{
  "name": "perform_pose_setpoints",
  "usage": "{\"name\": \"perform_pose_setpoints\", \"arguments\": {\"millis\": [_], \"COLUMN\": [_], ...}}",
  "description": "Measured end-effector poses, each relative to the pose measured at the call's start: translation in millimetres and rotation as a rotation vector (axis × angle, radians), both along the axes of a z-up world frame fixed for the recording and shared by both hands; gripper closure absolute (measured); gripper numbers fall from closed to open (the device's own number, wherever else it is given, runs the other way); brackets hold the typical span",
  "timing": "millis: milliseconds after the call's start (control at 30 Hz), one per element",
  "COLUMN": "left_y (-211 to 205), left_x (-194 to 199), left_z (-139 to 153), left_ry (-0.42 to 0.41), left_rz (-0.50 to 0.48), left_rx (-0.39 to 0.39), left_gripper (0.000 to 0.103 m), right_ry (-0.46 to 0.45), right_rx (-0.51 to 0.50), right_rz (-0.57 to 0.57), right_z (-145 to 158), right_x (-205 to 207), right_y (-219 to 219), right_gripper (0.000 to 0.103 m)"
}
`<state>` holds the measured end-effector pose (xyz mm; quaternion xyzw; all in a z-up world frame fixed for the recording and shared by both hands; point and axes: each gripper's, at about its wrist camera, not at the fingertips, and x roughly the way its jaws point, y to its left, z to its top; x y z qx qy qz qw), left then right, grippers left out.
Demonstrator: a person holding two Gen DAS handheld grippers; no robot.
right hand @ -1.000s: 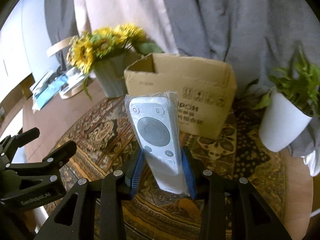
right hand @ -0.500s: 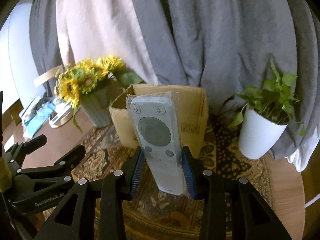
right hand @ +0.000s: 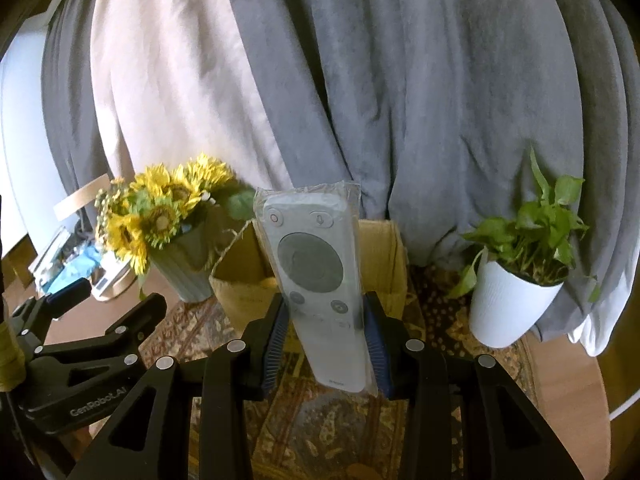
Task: Organize rigid objects
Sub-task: 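Lift the remote with the right tool and carry it over the box, then lower the remote into the box and open the right tool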
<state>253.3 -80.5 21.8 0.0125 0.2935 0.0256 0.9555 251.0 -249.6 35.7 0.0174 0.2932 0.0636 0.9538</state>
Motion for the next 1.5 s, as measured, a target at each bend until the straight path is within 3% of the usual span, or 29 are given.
{"name": "perform_pose_setpoints", "arguments": {"millis": [267, 667, 1200, 1500], "left_y": [3, 0, -5, -3], "left_x": [32, 92, 140, 135], "left_z": [14, 21, 6, 3], "left_ry": [-0.038, -0.025, 0.026, 0.029], "left_rz": [-0.023, -0.033, -0.006, 0.005], "left_rx": [0.015, -0.002, 0.022, 0.008], "left_gripper": [0.000, 0.000, 0.000, 0.000], "right_ry": [-0.004, 0.003, 0.140, 0.167], "right_rx": [0.035, 0.046, 0.103, 0.094], "right_rz": [-0.004, 0.011, 0.025, 0.008], "right_z": [8, 14, -26, -35], "right_x": [32, 91, 168, 168], "right_y": [2, 4, -5, -6], "right_gripper": [0.064, 0.064, 0.064, 0.046]}}
